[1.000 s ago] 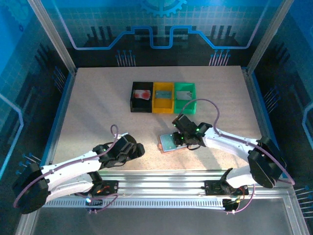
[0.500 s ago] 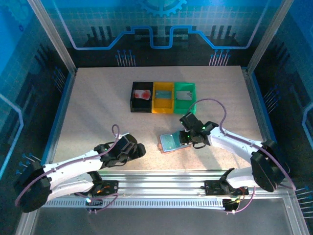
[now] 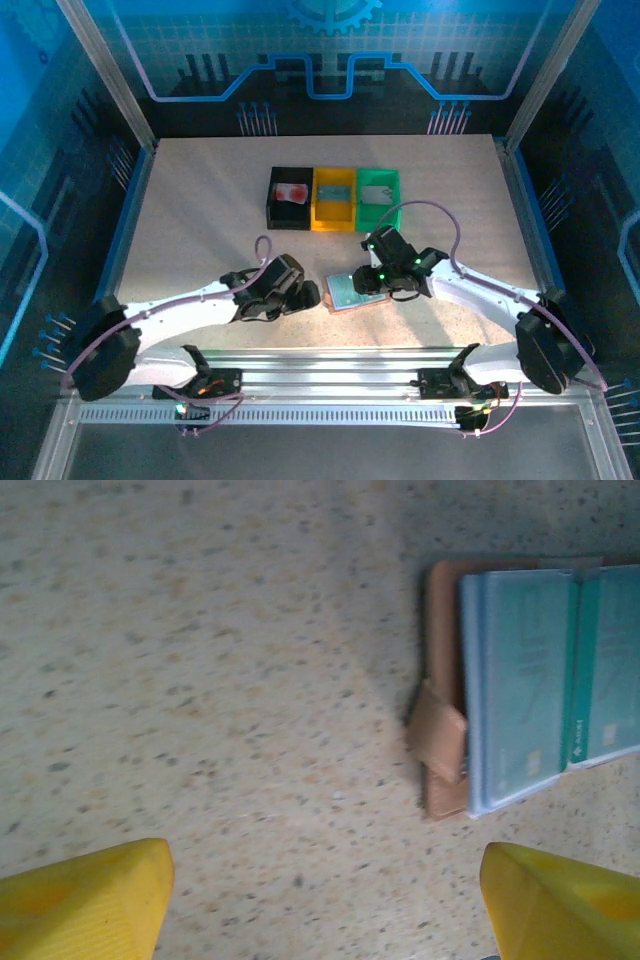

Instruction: Take the credit cards out of the card holder

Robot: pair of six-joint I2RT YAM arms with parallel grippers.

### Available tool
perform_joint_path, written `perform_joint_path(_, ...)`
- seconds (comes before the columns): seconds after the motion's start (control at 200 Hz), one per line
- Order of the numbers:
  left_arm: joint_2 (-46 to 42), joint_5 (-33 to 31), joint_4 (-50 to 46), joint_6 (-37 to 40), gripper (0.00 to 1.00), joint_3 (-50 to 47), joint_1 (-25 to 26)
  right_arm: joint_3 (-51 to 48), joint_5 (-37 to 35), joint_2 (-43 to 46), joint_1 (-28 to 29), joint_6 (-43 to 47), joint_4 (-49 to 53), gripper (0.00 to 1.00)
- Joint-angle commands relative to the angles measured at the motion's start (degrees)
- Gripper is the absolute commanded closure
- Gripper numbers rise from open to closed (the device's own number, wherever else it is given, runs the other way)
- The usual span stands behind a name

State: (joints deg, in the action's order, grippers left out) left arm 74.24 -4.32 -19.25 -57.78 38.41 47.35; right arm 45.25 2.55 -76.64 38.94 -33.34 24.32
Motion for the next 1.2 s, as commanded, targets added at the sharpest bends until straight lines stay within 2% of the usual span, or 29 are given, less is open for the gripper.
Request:
perform_joint_path(0.0, 3.9, 2.8, -2.2, 2.8, 0.19, 4.6, -0.2, -1.3, 4.3, -1.7, 0.0, 0.4, -3.9, 0.67)
perform_joint_path(0.225, 7.0, 2.7, -2.9, 4.0, 0.19, 8.6, 0.9, -3.2, 2.7, -3.0, -4.1, 0.8, -4.2, 0.73)
perform_joint_path(0.425, 6.1, 3.2, 3.3, 5.1, 0.19, 9.6, 1.6, -4.9, 1.6, -2.7, -8.7, 1.9, -4.3, 0.76)
perform_joint_path(0.69, 10.5, 5.8, 10.9, 6.9, 0.21, 13.1, 2.7, -7.2, 1.7, -2.2, -11.9, 1.2, -7.2, 0.81)
perform_joint_path(1.196, 21.5, 8.5, 22.1, 4.4, 0.25, 16.6, 3.7, -10.4, 3.1, -3.2, -13.6, 0.2, -11.4, 0.84)
